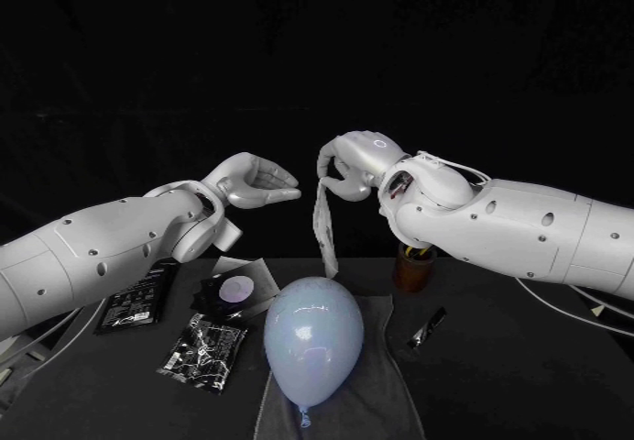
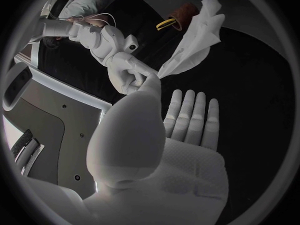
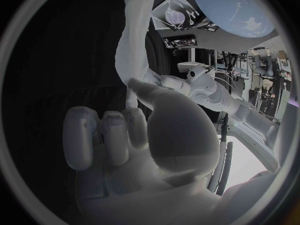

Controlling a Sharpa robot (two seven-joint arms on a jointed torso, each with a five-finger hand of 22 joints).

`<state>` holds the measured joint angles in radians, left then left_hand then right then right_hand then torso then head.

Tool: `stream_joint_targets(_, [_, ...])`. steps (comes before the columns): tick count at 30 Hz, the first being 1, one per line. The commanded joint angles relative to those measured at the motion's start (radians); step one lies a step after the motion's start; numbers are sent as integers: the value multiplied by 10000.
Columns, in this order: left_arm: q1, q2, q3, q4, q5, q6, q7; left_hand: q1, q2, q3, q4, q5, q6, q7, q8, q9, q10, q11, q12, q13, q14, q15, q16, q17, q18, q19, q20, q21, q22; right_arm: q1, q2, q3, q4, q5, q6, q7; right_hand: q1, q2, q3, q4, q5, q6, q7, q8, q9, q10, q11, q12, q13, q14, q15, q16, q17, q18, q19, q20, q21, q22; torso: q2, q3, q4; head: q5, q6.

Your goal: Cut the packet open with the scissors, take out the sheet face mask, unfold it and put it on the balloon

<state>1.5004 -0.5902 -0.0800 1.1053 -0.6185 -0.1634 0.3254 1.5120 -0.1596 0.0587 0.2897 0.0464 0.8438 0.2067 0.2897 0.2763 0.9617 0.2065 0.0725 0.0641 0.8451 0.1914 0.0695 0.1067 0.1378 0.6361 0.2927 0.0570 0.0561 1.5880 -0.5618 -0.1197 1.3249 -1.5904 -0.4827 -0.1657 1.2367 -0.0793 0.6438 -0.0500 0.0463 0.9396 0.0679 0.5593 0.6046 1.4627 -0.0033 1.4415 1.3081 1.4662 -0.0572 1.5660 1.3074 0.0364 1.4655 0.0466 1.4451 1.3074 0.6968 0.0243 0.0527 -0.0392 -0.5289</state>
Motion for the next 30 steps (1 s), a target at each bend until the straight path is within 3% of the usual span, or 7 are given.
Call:
stream_joint_targets(1, [-11,83,17,80,514,-67,237,-28,116,-188,12,23,90,172,-18,-2,97,-88,66,16,-53,-38,-26,-12,-209,-91,-8,-10,-8,-5,3,6,35,-143,-46,-1,11,60,40,-26,23,61,-6,20,187,368,-33,21,1716,1046,-90,48,2634,-111,622,-47,25,2300,0,1,-6,7,-2])
stream_joint_targets(7, [-80,249,19,123,551,133,-12,-274,183,-780,31,19,243,264,-27,-14,222,-91,103,13,-83,-40,-14,-13,-229,-127,-10,0,-6,-15,-11,5,140,-152,-83,-3,11,60,40,-26,23,61,-6,20,187,368,-33,21,1716,1046,-90,48,2634,-111,622,-47,25,2300,-2,4,-7,2,-2])
stream_joint_targets(14, [-129,371,21,247,558,269,-157,-534,-45,-1523,71,17,191,322,-130,-54,173,-50,45,7,-235,-13,-21,-27,-267,-254,-11,-15,-16,-50,11,-2,251,-157,-73,2,7,53,47,-23,23,69,-9,10,180,369,-37,18,1715,1046,-95,48,2634,-114,627,-52,40,2304,3,-2,10,14,-10])
stream_joint_targets(18, [-136,431,22,258,559,247,-201,-541,-58,-1559,71,18,164,328,-151,-61,164,-44,38,7,-271,-8,-24,-31,-271,-265,-10,-16,-17,-77,27,-5,313,-162,-63,1,7,53,47,-23,23,69,-9,10,180,369,-37,18,1715,1046,-95,48,2634,-114,627,-52,40,2304,-3,-3,5,18,-9])
stream_joint_targets(30, [-141,514,22,186,476,291,-386,-50,322,-1251,23,18,171,315,-223,-87,190,-53,44,19,-177,-12,7,-6,-269,-215,-13,2,-8,-103,-44,-7,550,-199,-165,-33,7,53,54,-21,23,75,-11,4,175,370,-39,17,1715,1046,-97,48,2634,-114,628,-55,42,2304,1,-3,0,20,-13])
